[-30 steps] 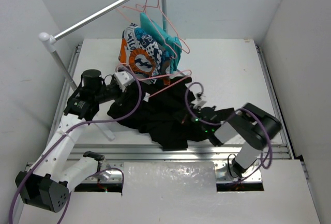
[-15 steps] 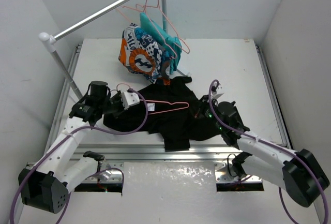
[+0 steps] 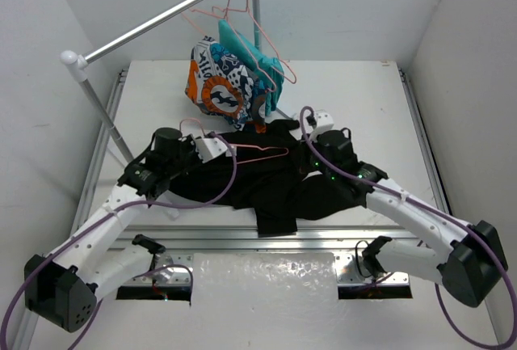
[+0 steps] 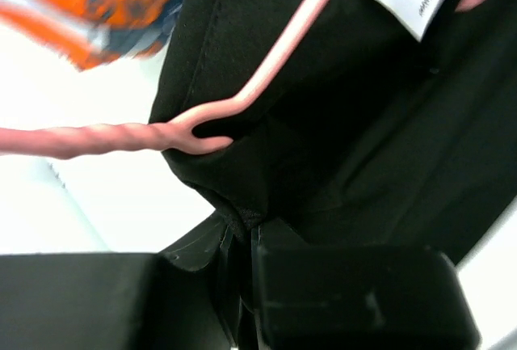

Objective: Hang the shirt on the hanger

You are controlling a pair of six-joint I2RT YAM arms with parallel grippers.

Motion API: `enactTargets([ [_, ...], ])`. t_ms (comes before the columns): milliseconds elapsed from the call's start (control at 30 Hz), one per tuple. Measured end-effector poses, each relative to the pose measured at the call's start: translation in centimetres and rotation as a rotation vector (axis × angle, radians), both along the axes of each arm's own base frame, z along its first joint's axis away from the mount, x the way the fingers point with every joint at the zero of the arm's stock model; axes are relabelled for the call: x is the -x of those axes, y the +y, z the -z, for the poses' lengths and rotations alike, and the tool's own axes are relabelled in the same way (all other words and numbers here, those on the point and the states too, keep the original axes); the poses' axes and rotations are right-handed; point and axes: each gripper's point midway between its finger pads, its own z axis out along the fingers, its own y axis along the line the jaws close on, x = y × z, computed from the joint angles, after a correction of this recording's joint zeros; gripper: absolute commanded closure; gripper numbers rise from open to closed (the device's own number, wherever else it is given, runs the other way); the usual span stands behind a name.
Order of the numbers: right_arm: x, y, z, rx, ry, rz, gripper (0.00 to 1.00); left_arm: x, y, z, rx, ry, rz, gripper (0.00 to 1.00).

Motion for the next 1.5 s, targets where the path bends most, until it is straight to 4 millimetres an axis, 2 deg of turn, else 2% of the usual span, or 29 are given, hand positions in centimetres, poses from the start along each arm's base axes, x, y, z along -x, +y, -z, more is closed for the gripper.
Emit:
enactTargets([
  [133,0.0,1.1,-0.8,0.127,-0.020,-0.003,1.00,-1.4,1.7,-0.2,-0.023,-0.034,-0.142,1.00],
  [233,0.2,1.8,-1.0,0.201,-0.044,-0.004,1.00,-1.8,2.1,-0.2,-0.025,-0.043,-0.192,1.00],
  [333,0.2,2.8,-0.3,0.275,-0.049,-0.014,1.00,-1.6,1.5,-0.2,-0.032,-0.044,-0.193,1.00],
  [500,0.3,5.6,1.2,0.425,-0.062,-0.063,1.00,-0.4,-1.2,0.5,-0.048,-0.023,-0.115,1.00],
  [633,0.1,6.7,3.0,0.535,-0.051,-0.088,1.00,0.6,-1.3,1.4,-0.048,0.036,-0.109,1.00],
  [733,0.9,7.9,4.2,0.535,-0.044,-0.158,1.00,1.5,-2.1,1.7,-0.021,0.084,-0.073,1.00],
  [833,2.1,9.5,4.6,0.493,-0.079,-0.245,1.00,2.3,-3.5,1.8,0.028,0.118,-0.010,1.00],
  [933,2.8,10.2,4.1,0.470,-0.124,-0.264,1.00,3.3,-4.7,1.9,0.068,0.156,0.055,1.00],
  [1100,1.9,10.1,3.0,0.487,-0.185,-0.231,1.00,4.4,-6.0,1.9,0.108,0.202,0.123,1.00],
  [1233,2.1,11.8,2.6,0.402,-0.209,-0.291,1.00,4.6,-6.1,1.8,0.121,0.207,0.127,1.00],
  [1367,4.4,12.5,3.4,0.269,-0.234,-0.417,1.00,5.3,-6.7,1.9,0.103,0.209,0.179,1.00],
  [1500,10.0,12.2,5.3,0.183,-0.232,-0.660,1.00,4.7,-7.0,1.3,0.131,0.188,0.159,1.00],
])
